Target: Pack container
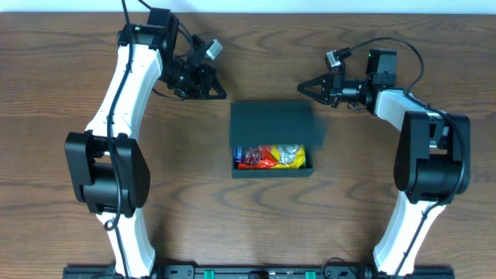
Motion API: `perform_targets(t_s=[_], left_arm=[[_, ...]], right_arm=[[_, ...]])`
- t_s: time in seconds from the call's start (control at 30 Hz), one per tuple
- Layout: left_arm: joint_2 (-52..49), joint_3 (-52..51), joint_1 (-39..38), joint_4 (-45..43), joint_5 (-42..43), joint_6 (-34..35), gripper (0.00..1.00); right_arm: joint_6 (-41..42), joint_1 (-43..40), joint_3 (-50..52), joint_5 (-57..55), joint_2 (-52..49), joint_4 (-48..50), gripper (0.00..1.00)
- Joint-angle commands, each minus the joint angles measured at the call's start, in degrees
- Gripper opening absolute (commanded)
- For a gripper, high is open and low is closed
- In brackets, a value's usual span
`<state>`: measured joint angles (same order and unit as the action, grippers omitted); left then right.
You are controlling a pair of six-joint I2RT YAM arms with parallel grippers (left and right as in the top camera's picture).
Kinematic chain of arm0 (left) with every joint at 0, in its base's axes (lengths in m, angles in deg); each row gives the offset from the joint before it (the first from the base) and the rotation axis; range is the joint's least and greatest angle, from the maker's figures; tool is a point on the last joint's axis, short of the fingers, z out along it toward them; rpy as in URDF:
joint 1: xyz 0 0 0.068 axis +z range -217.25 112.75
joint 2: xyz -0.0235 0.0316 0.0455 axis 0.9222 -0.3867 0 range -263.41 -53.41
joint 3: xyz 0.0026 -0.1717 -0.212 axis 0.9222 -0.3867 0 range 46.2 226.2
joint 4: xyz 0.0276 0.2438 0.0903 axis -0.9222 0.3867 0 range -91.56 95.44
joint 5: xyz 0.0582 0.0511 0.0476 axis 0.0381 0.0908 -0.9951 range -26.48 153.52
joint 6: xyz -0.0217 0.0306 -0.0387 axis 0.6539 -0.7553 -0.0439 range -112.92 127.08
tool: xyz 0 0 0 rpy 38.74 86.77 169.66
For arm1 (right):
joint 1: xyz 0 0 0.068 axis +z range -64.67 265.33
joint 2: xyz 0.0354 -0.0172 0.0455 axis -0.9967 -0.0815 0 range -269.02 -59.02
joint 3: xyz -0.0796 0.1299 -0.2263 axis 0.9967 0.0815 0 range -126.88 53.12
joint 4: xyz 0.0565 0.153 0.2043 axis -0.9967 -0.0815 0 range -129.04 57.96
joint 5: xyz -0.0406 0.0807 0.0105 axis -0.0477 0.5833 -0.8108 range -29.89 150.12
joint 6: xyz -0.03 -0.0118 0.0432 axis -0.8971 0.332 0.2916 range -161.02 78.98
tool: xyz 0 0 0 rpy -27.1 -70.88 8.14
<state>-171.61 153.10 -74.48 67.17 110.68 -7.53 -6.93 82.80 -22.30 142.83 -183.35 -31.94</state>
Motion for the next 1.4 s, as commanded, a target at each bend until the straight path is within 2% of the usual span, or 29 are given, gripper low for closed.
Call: perform_targets(t_s=[0.0, 0.37, 0.6, 0.73, 0.97, 1.17, 1.37], left_arm=[[1.11, 1.05, -0.09, 0.74, -2.73, -2.12, 0.06], [1.2, 1.05, -0.09, 1.11, -4.2, -2.12, 0.06], [4.79, 1.05, -0.07, 1.11, -5.46, -2.12, 0.06], [9.7, 1.05, -0.07, 1.14, -5.7, -2.12, 0.06], [19.76, 1.03, -0.07, 2.58, -6.95, -2.1, 0.06], [27.52, 1.03, -0.09, 6.47, -7.15, -2.12, 0.06], [33.24, 1.03, -0.09, 12.33, -7.13, -2.12, 0.06]], right_arm=[[-0.28, -0.2, -0.66, 1.49, -0.39, -0.13, 0.02], [-0.46, -2.08, -0.66, -8.7, 0.33, -0.11, 0.02], [-1.05, -3.08, -0.66, -14.67, 5.27, -2.29, 0.02], [-4.79, -3.08, -0.66, -19.32, 10.84, -7.65, 0.02], [-13.27, -3.08, -0.66, -26.82, 24.15, -22.93, 0.02], [-18.93, -3.06, -0.66, -31.69, 35.23, -35.54, 0.02], [-22.67, -3.04, -0.66, -31.95, 45.0, -46.07, 0.02]])
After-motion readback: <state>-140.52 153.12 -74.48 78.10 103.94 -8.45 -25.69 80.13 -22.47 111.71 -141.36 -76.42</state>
